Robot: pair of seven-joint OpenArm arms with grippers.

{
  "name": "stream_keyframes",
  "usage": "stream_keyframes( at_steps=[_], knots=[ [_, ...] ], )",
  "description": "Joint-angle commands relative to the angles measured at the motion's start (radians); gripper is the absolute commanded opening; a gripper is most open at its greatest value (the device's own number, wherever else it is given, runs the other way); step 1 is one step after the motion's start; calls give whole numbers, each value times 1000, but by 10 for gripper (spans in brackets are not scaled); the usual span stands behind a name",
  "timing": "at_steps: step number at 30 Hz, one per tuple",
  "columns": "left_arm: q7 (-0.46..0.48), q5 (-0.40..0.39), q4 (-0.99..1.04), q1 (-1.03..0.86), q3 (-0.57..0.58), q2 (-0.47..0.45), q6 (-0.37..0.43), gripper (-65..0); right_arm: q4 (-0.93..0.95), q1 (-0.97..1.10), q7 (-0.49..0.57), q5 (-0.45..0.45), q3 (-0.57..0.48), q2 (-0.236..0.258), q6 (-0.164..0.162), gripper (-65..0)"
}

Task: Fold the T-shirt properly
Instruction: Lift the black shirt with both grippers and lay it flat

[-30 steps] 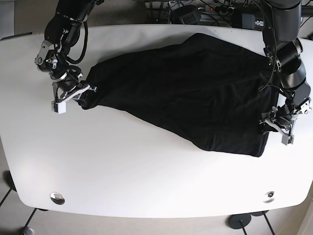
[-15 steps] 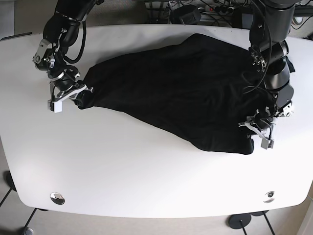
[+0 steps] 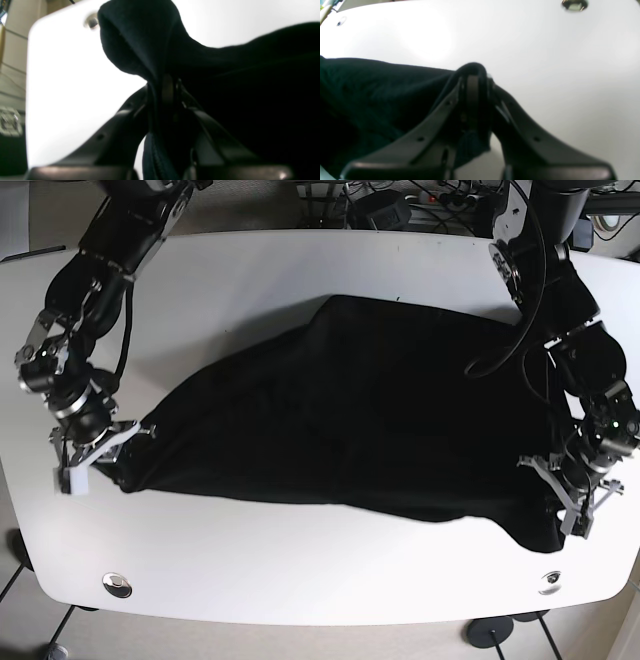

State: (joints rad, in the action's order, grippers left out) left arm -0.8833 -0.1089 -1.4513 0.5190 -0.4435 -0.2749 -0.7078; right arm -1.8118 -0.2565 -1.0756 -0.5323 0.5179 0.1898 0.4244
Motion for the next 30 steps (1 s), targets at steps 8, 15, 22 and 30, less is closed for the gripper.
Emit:
stream_keyframes(
  at_steps=[8,15,22,30],
  knots=[
    [3,-2,271,534,22,-67,10,-642,344,-593,19,-4,-121,150,4,-631],
    [42,-10,312,768,82,-97,10,-642,530,-976,21,-5,-224,165,4,-631],
    [89,-15,257,565,71,-122,10,-642,360,-689,-2,-71,-206,170,4,-631],
    [125,-15,22,-41,-108,-119,10,-643,131,13,58,-176,-48,90,6,-631]
  ],
)
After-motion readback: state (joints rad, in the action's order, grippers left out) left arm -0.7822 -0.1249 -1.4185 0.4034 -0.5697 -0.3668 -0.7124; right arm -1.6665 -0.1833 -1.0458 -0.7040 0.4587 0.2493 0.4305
